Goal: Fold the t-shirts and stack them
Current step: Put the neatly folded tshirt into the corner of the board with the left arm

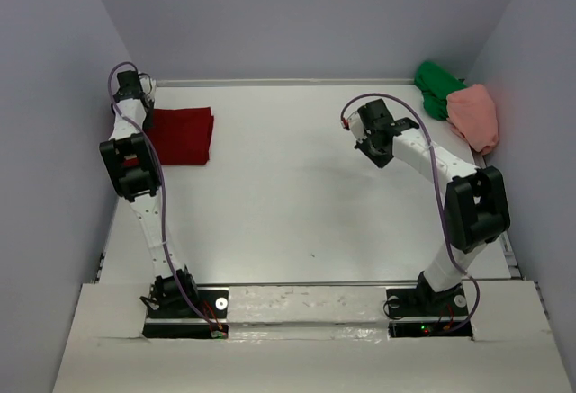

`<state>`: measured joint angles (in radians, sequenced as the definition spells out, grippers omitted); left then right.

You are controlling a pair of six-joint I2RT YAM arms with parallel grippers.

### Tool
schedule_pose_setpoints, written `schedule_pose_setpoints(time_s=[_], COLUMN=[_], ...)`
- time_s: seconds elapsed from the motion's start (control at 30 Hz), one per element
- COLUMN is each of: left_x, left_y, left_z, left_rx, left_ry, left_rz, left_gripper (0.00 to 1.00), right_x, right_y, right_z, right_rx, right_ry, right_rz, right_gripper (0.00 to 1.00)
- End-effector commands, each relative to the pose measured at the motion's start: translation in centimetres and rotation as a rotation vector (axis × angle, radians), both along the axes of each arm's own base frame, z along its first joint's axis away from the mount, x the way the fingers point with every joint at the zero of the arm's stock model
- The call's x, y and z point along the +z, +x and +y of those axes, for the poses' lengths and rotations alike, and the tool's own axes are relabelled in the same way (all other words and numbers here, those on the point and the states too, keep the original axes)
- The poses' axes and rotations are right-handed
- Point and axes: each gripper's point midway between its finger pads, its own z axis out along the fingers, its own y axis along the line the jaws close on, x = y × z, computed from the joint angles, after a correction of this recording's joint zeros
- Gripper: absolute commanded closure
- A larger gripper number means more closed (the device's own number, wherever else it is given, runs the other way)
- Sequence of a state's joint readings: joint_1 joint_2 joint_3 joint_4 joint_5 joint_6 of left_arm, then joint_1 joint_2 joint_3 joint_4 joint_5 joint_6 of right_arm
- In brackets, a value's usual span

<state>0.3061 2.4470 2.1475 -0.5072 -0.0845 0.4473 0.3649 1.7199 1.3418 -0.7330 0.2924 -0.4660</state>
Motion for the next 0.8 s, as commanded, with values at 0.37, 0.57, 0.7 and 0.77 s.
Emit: schedule_pose_setpoints(time_s=[0.37,0.57,0.7,0.77], left_x=[5.6,13.8,15.6,15.6], left_y=[1.1,1.6,0.8,0.0], left_z=[0.7,-4.1,-7.5,-9.0], left_rx=[0.015,-0.095,-0.154,-0.179], left_ry=[-0.038,-0.104,-0.167,-0.216], left_rz=[-0.131,-0.269,-0.28,-0.274], left_gripper=[1.0,1.0,1.0,1.0], right_x=[1.0,1.3,1.3,1.4], right_y=[0.5,0.4,0.5,0.5], right_z=[-0.6,-0.5,-0.5,-0.5], right_rx=[-0.031,-0.027,-0.025,-0.023], right_ry=[0.01,0.021,0.017,0.021], right_rz=[-0.028,-0.034,-0.039,-0.041], right_gripper=[0.89,0.89,0.89,0.89])
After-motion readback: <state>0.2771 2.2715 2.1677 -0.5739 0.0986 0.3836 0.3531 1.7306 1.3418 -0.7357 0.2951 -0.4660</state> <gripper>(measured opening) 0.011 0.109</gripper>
